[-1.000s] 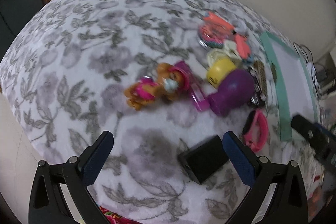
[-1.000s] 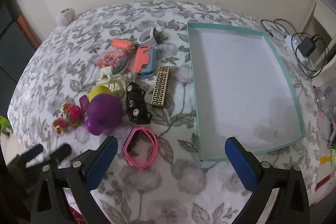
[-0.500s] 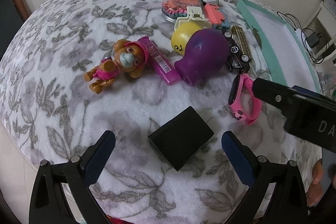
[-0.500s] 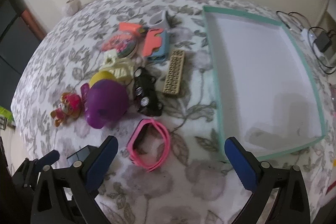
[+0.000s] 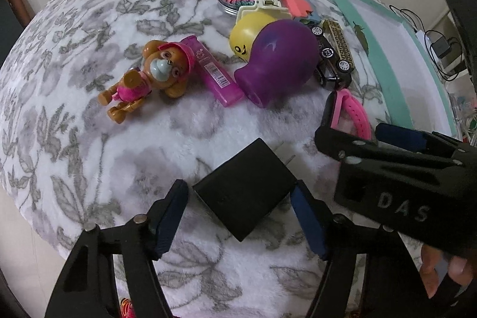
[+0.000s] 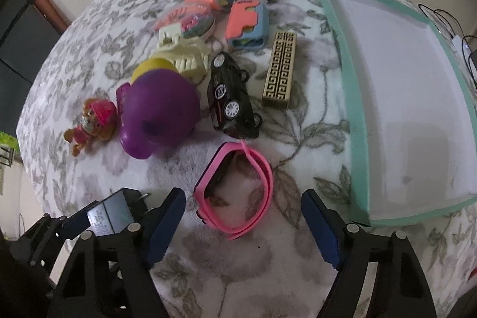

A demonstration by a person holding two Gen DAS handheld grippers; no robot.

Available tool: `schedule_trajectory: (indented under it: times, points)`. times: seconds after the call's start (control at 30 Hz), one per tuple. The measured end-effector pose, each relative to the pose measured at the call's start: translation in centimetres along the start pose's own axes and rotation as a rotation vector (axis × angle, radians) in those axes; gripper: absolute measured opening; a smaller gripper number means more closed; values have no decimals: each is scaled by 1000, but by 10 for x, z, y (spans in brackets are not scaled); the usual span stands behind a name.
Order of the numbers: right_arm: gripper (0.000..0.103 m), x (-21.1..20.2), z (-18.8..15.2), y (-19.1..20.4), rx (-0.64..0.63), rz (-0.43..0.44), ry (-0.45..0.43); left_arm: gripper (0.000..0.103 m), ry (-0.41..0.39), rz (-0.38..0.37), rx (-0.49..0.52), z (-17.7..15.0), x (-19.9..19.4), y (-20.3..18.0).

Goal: Organize rigid objects
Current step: 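Grasp the black charger with the left tool while the right tool grasps the pink watch band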

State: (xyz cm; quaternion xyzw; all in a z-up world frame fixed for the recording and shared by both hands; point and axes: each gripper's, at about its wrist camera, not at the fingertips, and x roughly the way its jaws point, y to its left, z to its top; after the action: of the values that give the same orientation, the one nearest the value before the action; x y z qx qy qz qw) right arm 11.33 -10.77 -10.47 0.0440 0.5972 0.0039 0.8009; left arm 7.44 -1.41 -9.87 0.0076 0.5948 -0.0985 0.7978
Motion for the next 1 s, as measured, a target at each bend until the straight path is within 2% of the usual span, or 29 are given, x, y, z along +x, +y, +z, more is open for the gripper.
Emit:
schedule_trajectory:
  times: [0.23,0.47,0.57,0.63,0.7,0.83,1.0]
  points:
    - [82,10,2,7,-41,-53,2,70,-4,14,16,-1,4,-6]
    - [75,12,2,13,-65,-75,0,68,-4,9,18,0,1,-2]
    - [69,11,1,12,-64,-70,-3,68,-7,10,23,2,1,-1]
    - [61,9,1,10,-67,-73,-6,68,-9,15,30,4,2,-1]
    - [58,6,1,10,-72,-76,-5,68,-13,22,40,6,3,-2]
    - [57,3,1,9,-72,-71,-3,64,-23,35,48,10,4,-3]
    - [57,2,-1,7,-74,-66,-4,64,-34,6,24,13,3,3]
